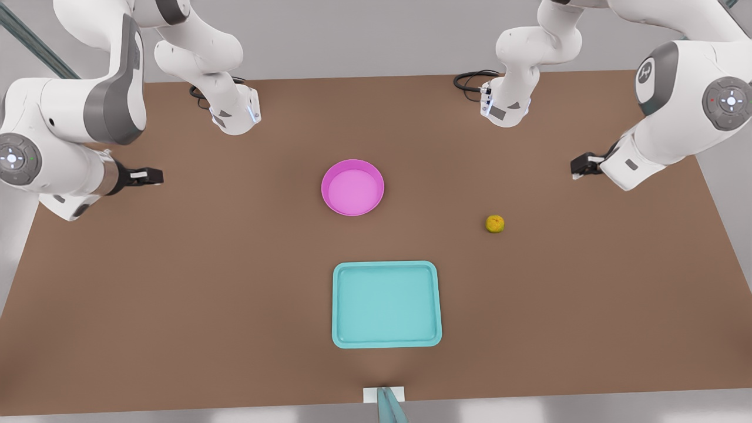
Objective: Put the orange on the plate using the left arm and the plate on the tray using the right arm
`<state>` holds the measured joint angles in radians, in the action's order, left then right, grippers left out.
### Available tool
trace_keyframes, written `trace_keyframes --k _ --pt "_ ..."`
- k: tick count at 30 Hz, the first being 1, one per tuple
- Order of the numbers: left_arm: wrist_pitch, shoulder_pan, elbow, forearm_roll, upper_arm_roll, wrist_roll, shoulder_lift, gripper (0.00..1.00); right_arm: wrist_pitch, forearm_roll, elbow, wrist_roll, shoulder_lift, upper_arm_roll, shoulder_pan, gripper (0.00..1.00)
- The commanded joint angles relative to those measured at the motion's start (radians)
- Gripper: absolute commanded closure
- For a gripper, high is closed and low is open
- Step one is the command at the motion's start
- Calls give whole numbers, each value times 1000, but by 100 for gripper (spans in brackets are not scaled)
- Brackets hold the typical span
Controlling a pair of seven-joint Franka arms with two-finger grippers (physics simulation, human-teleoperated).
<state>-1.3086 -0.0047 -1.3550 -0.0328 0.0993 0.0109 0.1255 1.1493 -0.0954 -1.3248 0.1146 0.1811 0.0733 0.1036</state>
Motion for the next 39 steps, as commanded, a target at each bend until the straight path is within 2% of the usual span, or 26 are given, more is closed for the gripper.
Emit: trace_keyframes --k 1,2,3,4,6,10,14,35,36,37,38,39 --pt "-40 0 -6 -1 0 -22 2 0 50 5 -1 59 -2 0 -1 0" --pt "-41 -1 -18 -1 0 -22 9 0 49 6 -1 59 -2 0 -1 0" --pt "-96 -12 -129 4 0 -20 35 0 49 8 -1 59 -2 0 -1 0" --pt "-306 -26 -353 25 0 -22 52 0 49 8 -1 59 0 0 -1 0" --pt "-682 -80 -616 25 0 -26 86 0 47 9 -2 59 1 0 -1 0" --pt "-1020 -80 -831 24 -3 -28 157 0 46 11 -8 60 0 0 1 0" --pt "-1071 -103 -889 24 -3 -64 180 0 47 13 -10 60 3 0 1 0" --pt "-1117 -139 -883 19 -4 -108 304 0 47 14 -16 62 17 0 -1 0" --pt "-1117 -139 -882 21 -4 -108 304 5 47 14 -14 62 14 0 -1 0" --pt "-1117 -139 -880 19 -4 -108 304 24 47 14 -16 62 17 0 -1 0" --pt "-1117 -139 -880 19 -4 -108 303 36 47 14 -14 62 17 0 -1 0" --pt "-1117 -139 -880 19 -4 -108 303 36 47 14 -14 62 17 0 -1 0"
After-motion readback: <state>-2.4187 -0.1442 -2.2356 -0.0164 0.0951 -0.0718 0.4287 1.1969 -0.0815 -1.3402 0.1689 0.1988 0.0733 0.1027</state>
